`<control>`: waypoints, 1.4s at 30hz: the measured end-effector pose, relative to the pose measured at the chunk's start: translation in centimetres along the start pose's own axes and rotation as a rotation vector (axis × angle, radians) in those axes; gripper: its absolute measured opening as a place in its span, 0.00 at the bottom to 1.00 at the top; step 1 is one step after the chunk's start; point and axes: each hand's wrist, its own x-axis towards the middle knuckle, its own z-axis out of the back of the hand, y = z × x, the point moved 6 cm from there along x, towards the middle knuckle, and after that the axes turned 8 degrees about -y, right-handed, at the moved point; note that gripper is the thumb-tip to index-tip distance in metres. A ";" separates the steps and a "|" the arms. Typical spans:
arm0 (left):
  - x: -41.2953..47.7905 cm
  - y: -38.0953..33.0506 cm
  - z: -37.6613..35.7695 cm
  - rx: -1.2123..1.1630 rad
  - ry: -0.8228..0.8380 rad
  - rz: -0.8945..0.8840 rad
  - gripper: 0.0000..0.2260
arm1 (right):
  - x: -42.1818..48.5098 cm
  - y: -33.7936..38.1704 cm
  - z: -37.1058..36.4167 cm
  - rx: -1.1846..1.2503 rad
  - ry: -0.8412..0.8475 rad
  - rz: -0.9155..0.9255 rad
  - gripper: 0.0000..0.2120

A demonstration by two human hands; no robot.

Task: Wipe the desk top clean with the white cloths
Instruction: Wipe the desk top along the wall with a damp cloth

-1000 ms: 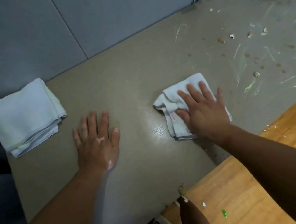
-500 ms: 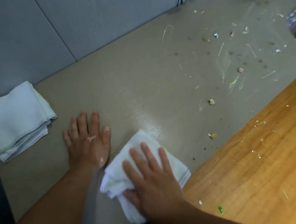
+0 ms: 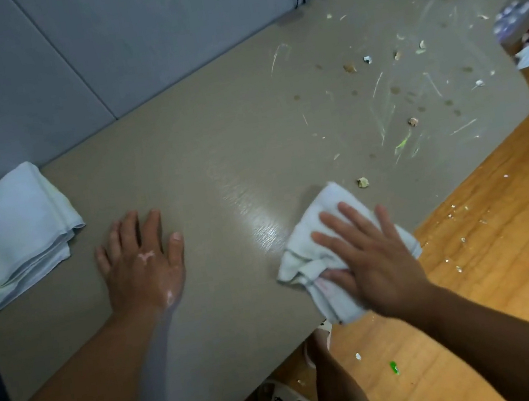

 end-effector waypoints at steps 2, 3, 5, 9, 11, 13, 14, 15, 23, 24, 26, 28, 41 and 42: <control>-0.2 0.0 -0.2 0.004 -0.003 0.002 0.29 | 0.3 -3.0 0.4 -0.015 0.006 -0.052 0.31; -0.2 0.1 -0.3 0.008 -0.001 0.000 0.29 | 0.4 -4.2 0.5 -0.024 0.009 -0.080 0.31; -0.1 0.2 -0.4 0.014 -0.006 -0.009 0.28 | 0.5 -6.2 1.0 -0.038 0.006 -0.159 0.30; 0.0 0.0 -0.4 0.001 -0.033 0.000 0.26 | 0.7 -5.5 1.3 -0.063 -0.070 -0.409 0.28; 0.0 -0.3 -0.3 0.007 -0.055 0.002 0.25 | 0.7 -3.3 1.2 -0.069 -0.129 -0.579 0.29; 0.2 -0.5 -0.3 0.027 -0.048 -0.003 0.24 | 0.3 0.0 0.6 -0.077 -0.141 -0.651 0.32; 0.4 -0.6 -0.3 0.032 -0.038 0.004 0.24 | 0.0 2.0 0.3 -0.077 -0.138 -0.629 0.33; 0.7 -0.8 -0.3 0.031 -0.026 0.016 0.24 | -0.2 4.1 -0.1 -0.069 -0.132 -0.581 0.33; 3.3 -3.9 -1.6 0.019 0.089 0.004 0.24 | 1.0 11.0 -1.5 0.043 0.005 -0.201 0.29; 3.7 -4.4 -1.7 0.012 0.085 -0.007 0.24 | 1.3 10.2 -1.5 0.055 0.017 -0.184 0.29; 4.4 -5.4 -1.9 0.007 0.083 -0.023 0.25 | 2.1 8.8 -1.7 0.062 0.042 -0.164 0.29; 5.3 -6.1 -2.2 0.007 0.096 -0.024 0.24 | 3.4 6.9 -1.7 0.053 0.051 -0.177 0.29; 8.9 -9.3 -3.8 0.041 0.073 -0.023 0.29 | 15.6 -11.7 -0.9 -0.005 -0.005 -0.467 0.33; 8.8 -9.4 -3.8 0.052 0.069 -0.022 0.29 | 16.4 -12.8 -0.8 -0.005 -0.005 -0.502 0.33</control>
